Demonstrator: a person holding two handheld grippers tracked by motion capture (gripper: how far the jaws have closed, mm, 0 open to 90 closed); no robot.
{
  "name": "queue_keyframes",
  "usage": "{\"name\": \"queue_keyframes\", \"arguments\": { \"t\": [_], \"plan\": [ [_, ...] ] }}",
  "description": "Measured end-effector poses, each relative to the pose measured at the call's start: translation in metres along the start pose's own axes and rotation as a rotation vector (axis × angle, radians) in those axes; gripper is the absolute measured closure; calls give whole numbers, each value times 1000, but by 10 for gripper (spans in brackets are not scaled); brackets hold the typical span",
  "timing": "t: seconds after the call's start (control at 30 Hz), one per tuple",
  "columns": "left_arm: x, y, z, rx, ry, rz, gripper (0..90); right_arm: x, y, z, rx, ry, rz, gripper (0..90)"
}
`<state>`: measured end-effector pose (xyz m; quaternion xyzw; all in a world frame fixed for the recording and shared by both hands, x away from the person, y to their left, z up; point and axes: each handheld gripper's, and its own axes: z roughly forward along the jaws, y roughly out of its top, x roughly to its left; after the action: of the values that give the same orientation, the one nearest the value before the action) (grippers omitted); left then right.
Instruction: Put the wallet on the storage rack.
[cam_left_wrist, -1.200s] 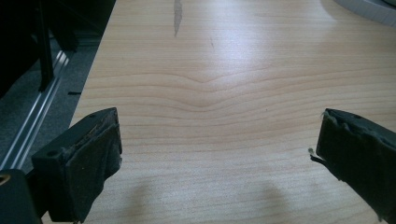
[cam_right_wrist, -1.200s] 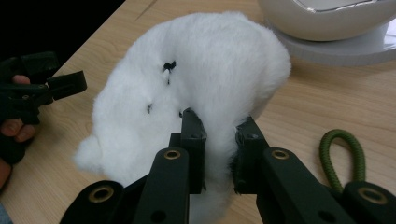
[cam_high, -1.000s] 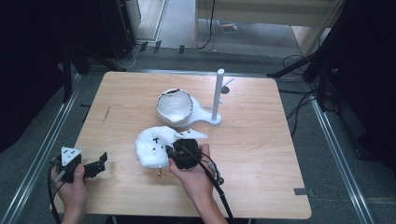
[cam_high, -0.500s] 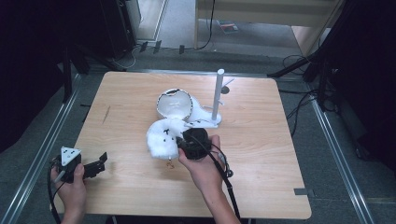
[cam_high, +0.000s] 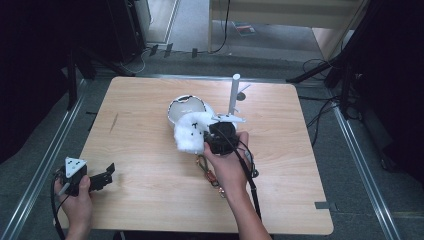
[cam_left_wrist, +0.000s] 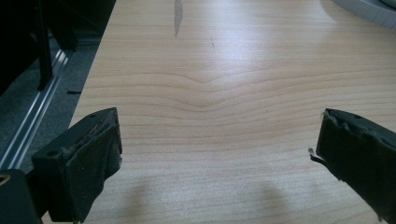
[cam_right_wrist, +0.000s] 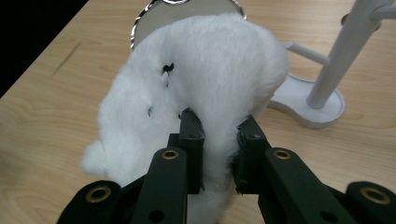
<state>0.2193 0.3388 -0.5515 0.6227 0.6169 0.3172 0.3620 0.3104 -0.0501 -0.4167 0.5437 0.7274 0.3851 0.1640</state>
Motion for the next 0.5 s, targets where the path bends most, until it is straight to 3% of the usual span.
{"name": "queue_keyframes", "arguments": {
  "t": [0.23, 0.5],
  "plan": [
    [0, 0, 0, -3, -1, -2, 7, -7, 10, 8, -9, -34, 25, 776],
    [0, 0, 0, -1, -2, -3, 7, -7, 18, 17, -14, -79, 11, 768]
  ]
}}
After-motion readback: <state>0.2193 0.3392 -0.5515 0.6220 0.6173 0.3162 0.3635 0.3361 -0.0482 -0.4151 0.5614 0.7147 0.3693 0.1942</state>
